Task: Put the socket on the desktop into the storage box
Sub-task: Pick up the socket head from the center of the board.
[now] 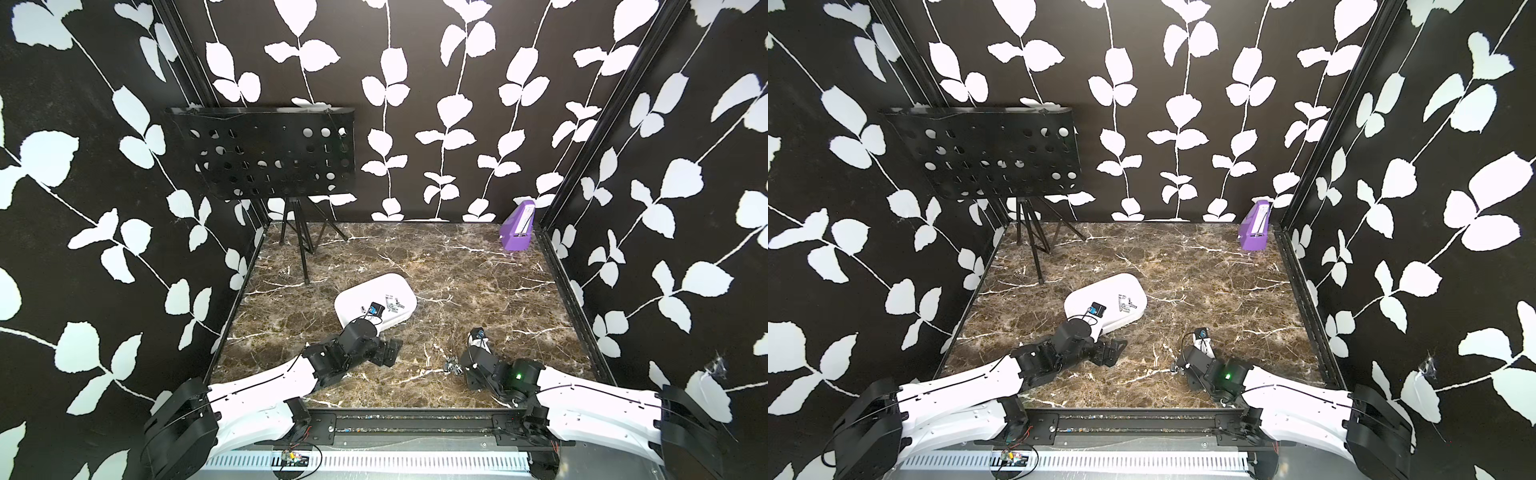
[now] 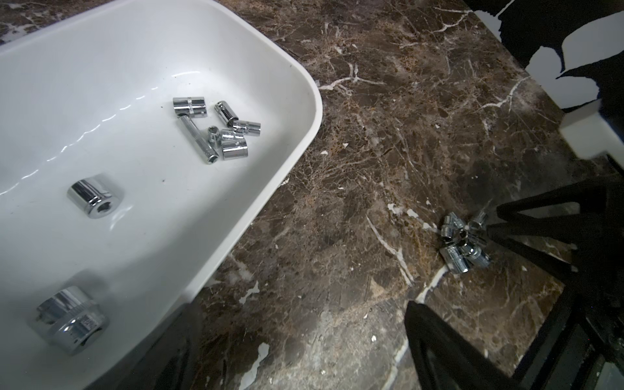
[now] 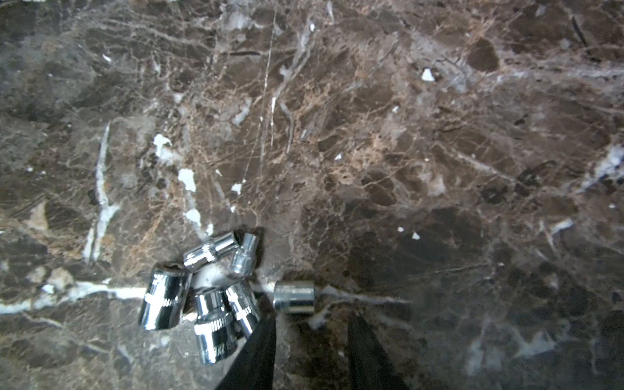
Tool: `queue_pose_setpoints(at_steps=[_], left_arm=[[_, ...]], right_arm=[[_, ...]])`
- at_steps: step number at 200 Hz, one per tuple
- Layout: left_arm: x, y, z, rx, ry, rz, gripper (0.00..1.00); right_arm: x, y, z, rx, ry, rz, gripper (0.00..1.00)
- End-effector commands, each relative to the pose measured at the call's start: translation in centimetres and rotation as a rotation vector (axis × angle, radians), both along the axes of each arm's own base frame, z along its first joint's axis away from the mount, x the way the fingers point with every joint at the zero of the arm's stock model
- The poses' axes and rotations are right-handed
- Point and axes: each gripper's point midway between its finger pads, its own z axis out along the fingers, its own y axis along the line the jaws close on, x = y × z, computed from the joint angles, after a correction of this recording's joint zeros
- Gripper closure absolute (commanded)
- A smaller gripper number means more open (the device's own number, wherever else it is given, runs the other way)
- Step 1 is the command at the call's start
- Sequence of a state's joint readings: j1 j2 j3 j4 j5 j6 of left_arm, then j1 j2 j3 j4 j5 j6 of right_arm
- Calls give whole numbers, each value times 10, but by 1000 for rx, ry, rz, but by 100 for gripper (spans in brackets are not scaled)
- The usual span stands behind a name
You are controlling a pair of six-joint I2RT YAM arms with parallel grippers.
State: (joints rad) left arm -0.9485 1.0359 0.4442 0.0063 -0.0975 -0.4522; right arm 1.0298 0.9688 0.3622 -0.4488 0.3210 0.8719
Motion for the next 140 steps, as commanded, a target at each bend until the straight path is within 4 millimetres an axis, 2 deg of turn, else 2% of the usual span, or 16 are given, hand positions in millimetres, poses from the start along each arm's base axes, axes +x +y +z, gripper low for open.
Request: queue_pose_setpoints(at_steps=[1, 140], left_arm=[[3, -5, 12, -17, -20, 1, 6], [4, -6, 12, -19, -19, 2, 6]], right_arm=[[4, 4, 3, -7, -19, 7, 62], [10, 7, -4, -49, -22, 5, 64]])
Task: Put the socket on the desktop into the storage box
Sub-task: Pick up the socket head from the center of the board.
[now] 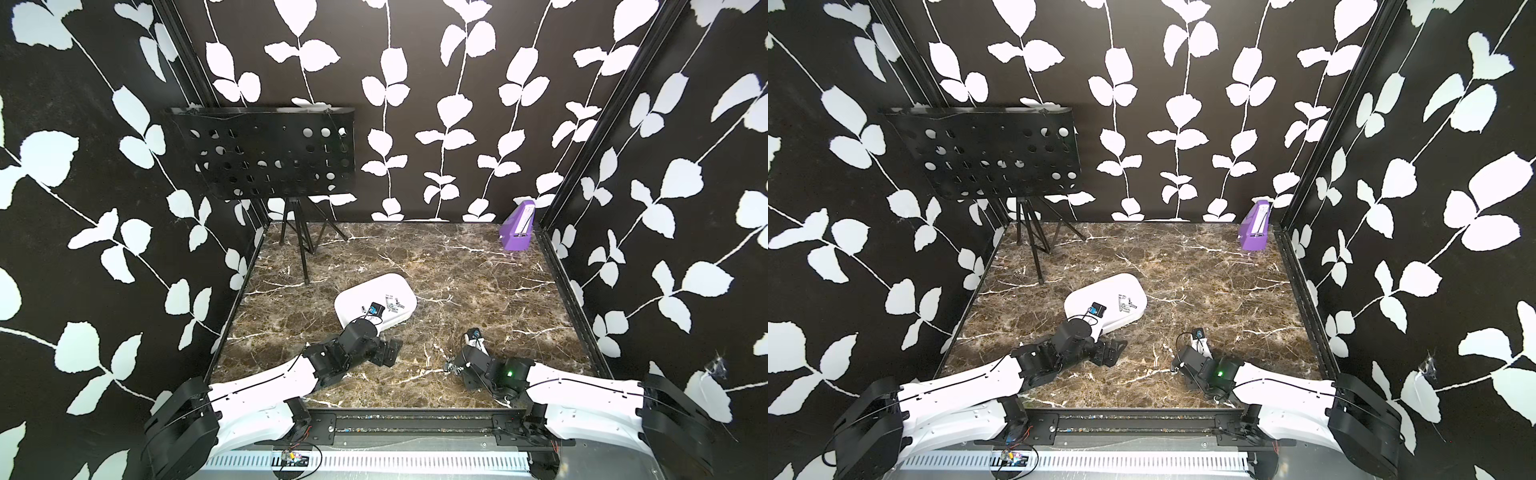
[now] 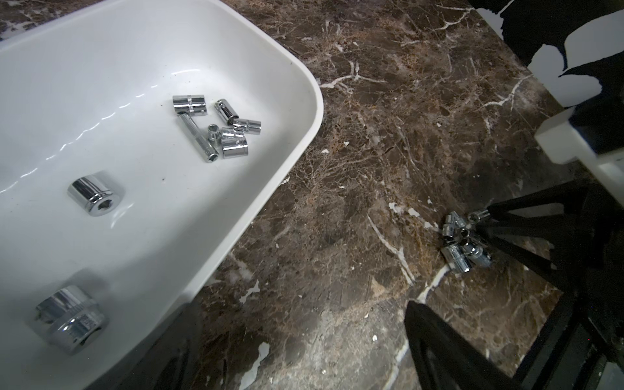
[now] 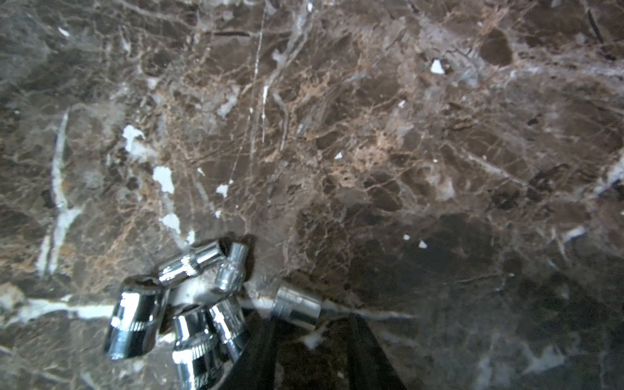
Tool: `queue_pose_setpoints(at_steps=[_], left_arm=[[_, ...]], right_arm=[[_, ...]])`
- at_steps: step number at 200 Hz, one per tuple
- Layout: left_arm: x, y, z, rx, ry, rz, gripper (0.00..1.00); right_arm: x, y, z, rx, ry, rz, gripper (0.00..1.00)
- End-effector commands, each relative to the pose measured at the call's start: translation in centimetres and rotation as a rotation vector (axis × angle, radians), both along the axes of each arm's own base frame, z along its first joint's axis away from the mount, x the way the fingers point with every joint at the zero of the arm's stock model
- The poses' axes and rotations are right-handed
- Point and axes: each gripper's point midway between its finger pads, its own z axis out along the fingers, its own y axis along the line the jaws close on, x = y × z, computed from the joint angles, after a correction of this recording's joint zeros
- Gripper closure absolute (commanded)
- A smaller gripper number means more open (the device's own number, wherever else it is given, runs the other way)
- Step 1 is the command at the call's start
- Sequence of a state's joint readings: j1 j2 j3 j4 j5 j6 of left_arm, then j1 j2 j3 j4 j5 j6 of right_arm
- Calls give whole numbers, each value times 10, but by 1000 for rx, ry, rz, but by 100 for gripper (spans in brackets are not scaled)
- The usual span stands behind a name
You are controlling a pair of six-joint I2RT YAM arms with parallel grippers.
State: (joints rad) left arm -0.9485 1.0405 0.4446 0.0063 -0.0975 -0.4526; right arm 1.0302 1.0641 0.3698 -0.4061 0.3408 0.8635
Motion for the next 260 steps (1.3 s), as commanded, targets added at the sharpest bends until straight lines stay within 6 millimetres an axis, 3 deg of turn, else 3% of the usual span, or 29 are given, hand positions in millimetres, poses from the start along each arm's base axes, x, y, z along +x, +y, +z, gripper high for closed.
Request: queue_pose_setpoints(at_steps=[1, 195, 233, 260], left_arm=[[3, -6, 13, -21, -22, 1, 6], [3, -5, 14, -27, -22, 5, 6], [4, -3, 14, -26, -26, 10, 6], [5, 0, 17, -23, -37, 24, 6]], right_arm=[[6, 7, 6, 3, -28, 4, 64], [11, 7, -7, -38, -22, -17, 76], [11, 4, -2, -52, -29, -20, 81], [15, 4, 11, -41, -57, -20, 83]])
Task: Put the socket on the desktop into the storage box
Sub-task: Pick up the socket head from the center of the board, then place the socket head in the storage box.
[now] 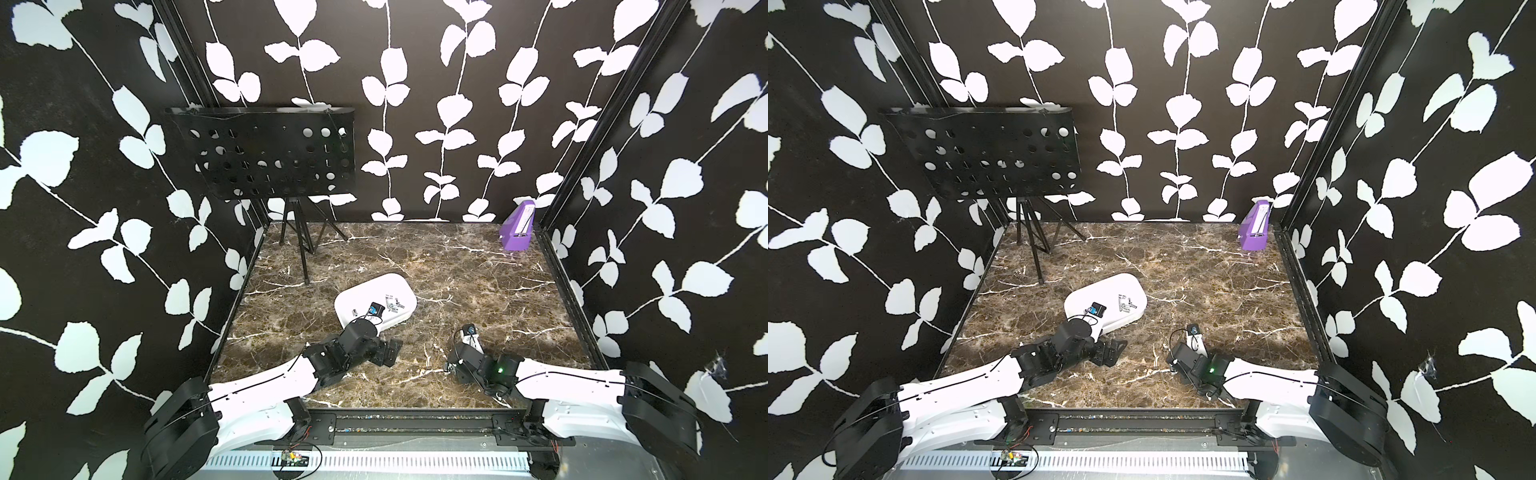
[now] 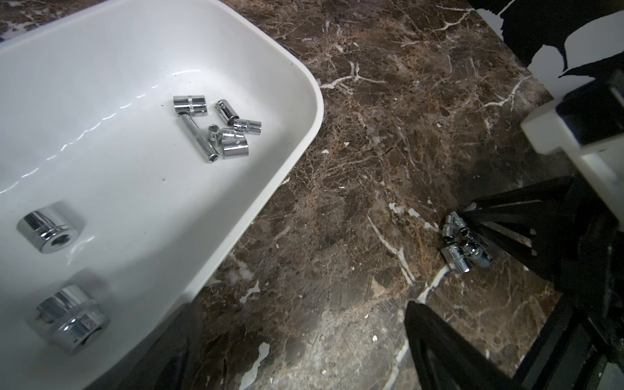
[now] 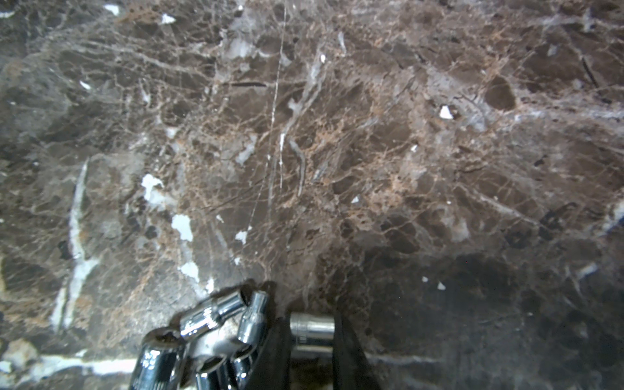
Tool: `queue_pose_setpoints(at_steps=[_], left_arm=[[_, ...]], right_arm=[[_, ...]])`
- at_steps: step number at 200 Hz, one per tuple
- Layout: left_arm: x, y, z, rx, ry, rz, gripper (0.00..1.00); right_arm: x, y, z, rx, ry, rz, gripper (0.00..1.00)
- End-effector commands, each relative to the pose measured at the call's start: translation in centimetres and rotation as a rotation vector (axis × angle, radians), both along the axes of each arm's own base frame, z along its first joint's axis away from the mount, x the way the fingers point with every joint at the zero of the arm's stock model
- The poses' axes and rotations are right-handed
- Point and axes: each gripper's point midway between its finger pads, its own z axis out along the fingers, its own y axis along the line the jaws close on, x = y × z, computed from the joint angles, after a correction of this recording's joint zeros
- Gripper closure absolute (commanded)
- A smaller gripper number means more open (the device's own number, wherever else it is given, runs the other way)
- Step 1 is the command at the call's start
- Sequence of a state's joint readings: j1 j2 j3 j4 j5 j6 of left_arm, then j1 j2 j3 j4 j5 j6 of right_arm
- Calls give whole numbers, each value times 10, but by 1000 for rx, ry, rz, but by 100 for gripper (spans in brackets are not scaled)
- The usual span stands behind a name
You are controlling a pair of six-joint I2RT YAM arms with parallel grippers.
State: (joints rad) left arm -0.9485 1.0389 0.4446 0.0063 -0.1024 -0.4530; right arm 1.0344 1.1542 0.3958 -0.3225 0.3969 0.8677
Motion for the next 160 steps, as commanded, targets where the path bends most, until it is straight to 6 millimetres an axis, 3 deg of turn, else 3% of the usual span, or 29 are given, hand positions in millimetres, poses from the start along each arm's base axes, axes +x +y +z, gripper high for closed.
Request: queue_pose_setpoints(at_steps=[1, 41, 72, 125, 160], left_arm=[[5, -1, 16, -23, -35, 21, 6], [10, 16, 27, -15, -96, 85, 6], [16, 43, 41, 8, -185, 173, 5], [20, 92, 59, 13, -308, 350, 3], [21, 114, 61, 14, -344, 446, 1]], right_arm=[[-1, -6, 11, -31, -5, 0, 83], [6, 4, 48, 36, -72, 36, 84], [15, 31, 87, 121, -125, 110, 84], [47, 120, 139, 254, -170, 247, 83], [79, 186, 145, 250, -164, 308, 83]])
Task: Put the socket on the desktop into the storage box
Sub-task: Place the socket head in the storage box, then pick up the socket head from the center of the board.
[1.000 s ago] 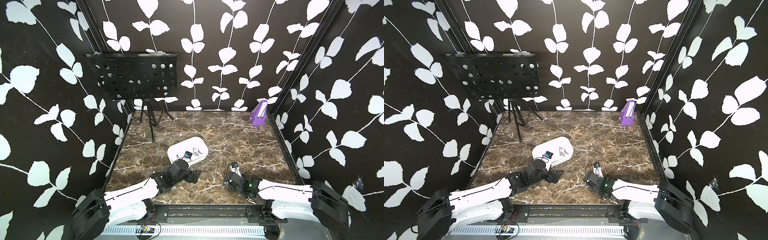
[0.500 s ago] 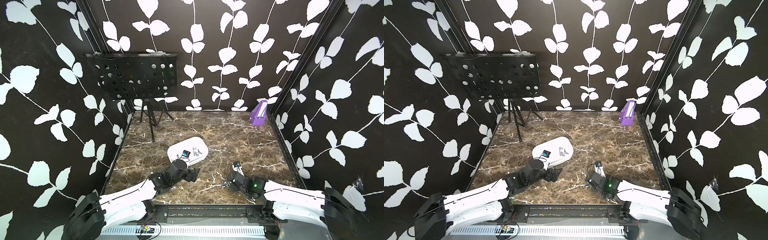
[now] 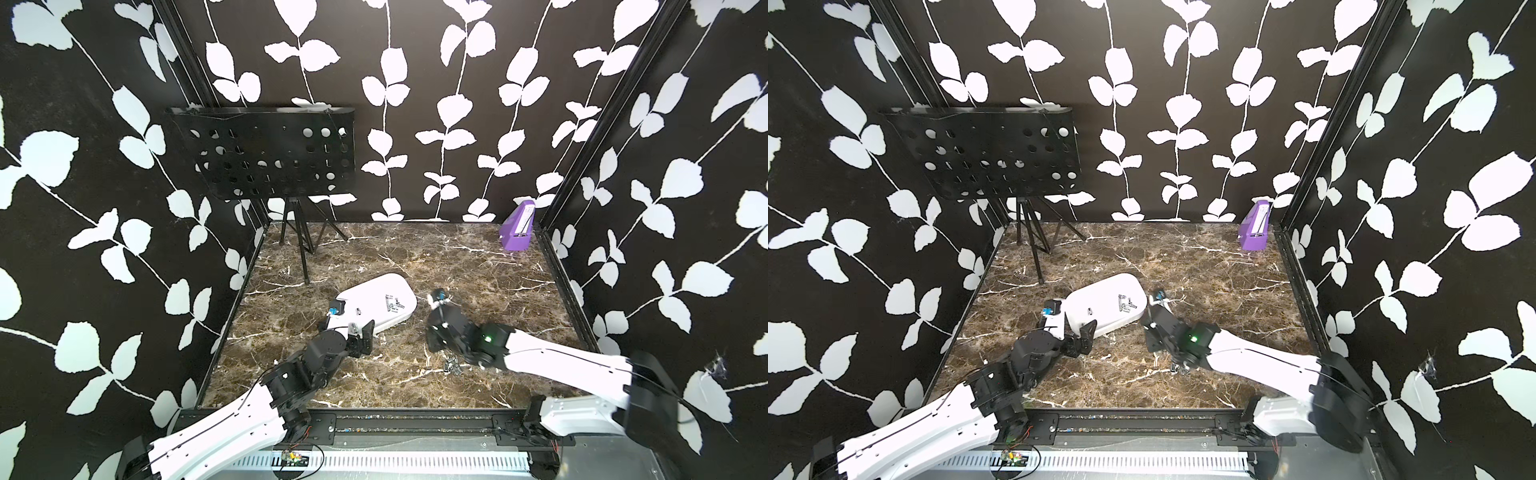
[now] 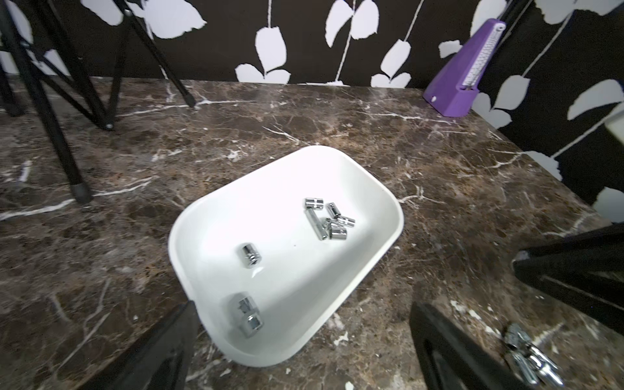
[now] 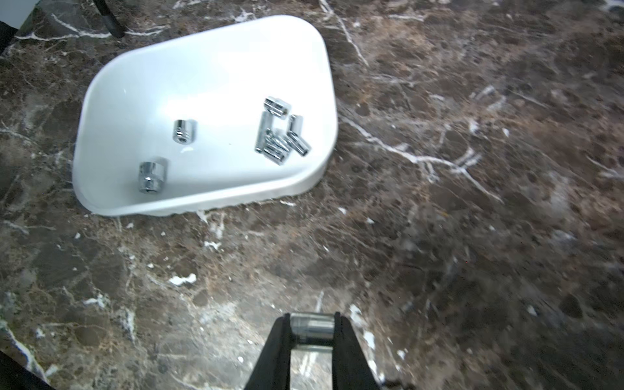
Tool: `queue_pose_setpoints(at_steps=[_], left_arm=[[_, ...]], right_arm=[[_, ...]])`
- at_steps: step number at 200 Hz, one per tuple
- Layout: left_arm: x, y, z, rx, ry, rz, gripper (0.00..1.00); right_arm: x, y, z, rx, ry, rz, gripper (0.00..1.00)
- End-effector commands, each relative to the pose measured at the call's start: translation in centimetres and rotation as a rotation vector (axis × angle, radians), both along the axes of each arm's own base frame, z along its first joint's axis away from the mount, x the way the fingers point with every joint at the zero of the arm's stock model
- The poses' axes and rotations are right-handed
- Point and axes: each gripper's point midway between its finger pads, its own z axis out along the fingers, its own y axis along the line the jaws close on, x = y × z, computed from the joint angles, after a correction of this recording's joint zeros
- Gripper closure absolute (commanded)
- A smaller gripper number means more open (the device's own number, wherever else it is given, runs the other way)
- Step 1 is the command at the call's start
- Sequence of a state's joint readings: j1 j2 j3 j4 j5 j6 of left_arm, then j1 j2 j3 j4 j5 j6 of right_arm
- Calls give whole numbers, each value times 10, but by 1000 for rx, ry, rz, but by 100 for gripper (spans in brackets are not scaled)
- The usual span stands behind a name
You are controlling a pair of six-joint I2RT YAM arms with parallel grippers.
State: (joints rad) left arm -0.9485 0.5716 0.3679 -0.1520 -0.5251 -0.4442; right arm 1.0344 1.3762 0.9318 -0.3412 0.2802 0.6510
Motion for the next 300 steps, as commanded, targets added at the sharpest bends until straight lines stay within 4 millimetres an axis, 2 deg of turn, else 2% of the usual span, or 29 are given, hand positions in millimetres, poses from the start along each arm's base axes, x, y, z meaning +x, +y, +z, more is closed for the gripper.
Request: queue_pose_setpoints(at_steps=[1, 10, 16, 27, 30, 35, 58, 80, 101, 126, 140, 169, 187, 200, 202, 207, 259, 300], left_arm=[[2, 23, -8, 50, -15, 102, 1], [2, 26, -8, 49, -17, 115, 1], [2, 27, -9, 49, -18, 121, 1], [2, 29, -9, 47, -19, 130, 1], [2, 29, -9, 47, -19, 132, 1], [3, 29, -9, 45, -18, 134, 1], [2, 28, -10, 42, -15, 129, 1], [3, 27, -10, 41, -14, 126, 1], [2, 25, -10, 38, -11, 119, 1], [2, 25, -9, 34, -12, 114, 1], [1, 24, -9, 31, -9, 108, 1], [0, 17, -9, 18, -6, 74, 1], [-3, 4, -7, -4, -2, 6, 1], [-5, -6, -6, -22, -1, -45, 1], [-5, -8, -6, -23, 0, -51, 1], [-5, -11, -6, -27, 2, -67, 1], [-10, -42, -11, -36, 42, -199, 3], [-14, -62, -21, -25, 93, -280, 4]], right_arm=[[21, 52, 23, 61, -44, 75, 83], [30, 68, 21, 58, -33, 87, 83], [36, 77, 11, 37, -12, 92, 83], [46, 92, 7, 32, 5, 97, 83], [48, 94, -1, 19, 15, 97, 82], [55, 104, 6, 38, 9, 98, 82], [73, 123, -6, 37, 42, 97, 81], [86, 129, -16, 34, 63, 87, 78], [94, 130, -19, 39, 75, 81, 70], [95, 125, -14, 29, 71, 79, 58], [91, 119, -10, 15, 68, 82, 55], [75, 94, 9, 7, 37, 76, 55], [60, 67, 20, -11, 2, 58, 55], [42, 42, 9, -47, 4, 47, 56], [39, 39, 16, -32, -6, 48, 56], [33, 30, 17, -32, -12, 41, 56], [-28, -52, -19, -105, 16, -16, 60], [-59, -105, -45, -120, 40, -79, 65]])
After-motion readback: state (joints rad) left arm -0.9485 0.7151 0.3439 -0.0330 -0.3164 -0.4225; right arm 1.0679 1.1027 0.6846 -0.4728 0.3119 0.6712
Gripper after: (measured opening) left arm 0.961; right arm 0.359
